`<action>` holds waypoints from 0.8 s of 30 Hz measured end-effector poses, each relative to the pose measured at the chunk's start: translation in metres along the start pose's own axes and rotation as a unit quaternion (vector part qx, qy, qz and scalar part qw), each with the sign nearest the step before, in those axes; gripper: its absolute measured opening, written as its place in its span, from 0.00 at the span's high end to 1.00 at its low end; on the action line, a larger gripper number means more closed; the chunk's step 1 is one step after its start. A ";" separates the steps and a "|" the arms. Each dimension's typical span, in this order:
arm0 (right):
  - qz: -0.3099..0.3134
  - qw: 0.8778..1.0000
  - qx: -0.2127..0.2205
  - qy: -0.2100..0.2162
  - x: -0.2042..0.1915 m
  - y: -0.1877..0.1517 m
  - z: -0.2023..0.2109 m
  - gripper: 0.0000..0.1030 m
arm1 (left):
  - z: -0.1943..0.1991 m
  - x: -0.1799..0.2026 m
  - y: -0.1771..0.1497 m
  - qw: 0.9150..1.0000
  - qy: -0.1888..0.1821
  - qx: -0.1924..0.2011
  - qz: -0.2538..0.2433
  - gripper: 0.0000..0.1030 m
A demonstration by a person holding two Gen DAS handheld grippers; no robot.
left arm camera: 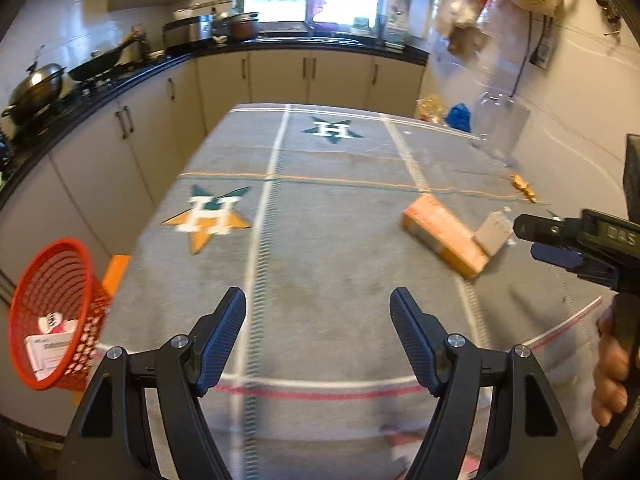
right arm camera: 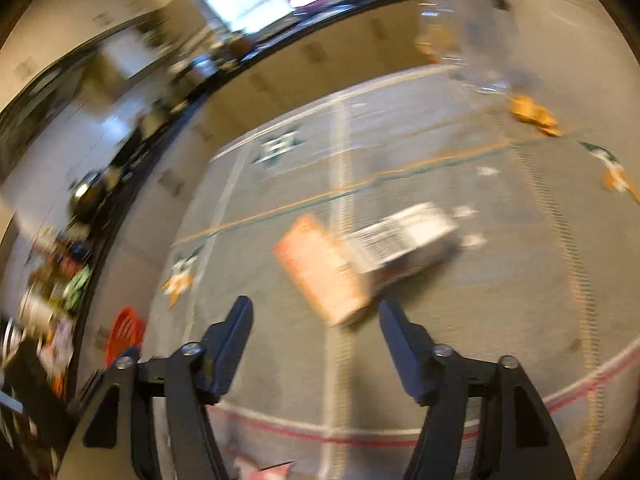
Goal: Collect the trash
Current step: 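Move both open tools back over the table toward the remaining boxes, then grasp the small white medicine box with the right tool while the left tool grasps the orange box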
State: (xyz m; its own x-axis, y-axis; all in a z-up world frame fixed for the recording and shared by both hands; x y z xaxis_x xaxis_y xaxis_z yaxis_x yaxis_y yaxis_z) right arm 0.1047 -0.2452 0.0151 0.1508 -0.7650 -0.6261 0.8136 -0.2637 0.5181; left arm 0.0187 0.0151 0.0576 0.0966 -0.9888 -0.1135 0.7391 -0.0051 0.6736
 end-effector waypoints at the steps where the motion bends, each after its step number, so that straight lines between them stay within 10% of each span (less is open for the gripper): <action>1: -0.012 1.000 0.006 -0.015 0.007 0.005 0.002 0.28 | -0.002 0.007 0.004 1.000 -0.001 -0.001 -0.003 0.29; 11: -0.147 0.987 0.003 -0.060 0.060 0.042 -0.024 0.25 | -0.018 0.018 0.017 0.999 -0.022 -0.028 0.017 0.29; 19: -0.119 0.986 -0.027 -0.110 0.054 0.045 -0.047 0.26 | -0.028 0.011 0.021 0.999 -0.026 -0.038 0.020 0.29; 24: -0.068 0.988 -0.048 -0.127 0.051 0.041 -0.046 0.58 | -0.034 0.024 0.028 0.998 -0.035 -0.052 0.015 0.29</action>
State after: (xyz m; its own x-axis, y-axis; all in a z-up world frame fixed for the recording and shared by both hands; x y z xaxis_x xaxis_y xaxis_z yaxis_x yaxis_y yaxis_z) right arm 0.1721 -0.2681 -0.0228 -0.0993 -0.8531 -0.5123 0.8685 -0.3256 0.3738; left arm 0.0642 -0.0042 0.0488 0.0762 -0.9963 -0.0406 0.8019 0.0370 0.5963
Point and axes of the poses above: each gripper's, at about its wrist camera, not at the fingertips, and z roughly against the way its jaws point, x to its right, y to its top, the point moved 3 cm from there along -z, roughly the way its jaws point, and after that the axes turned 14 degrees about y, right-handed, at the moved point
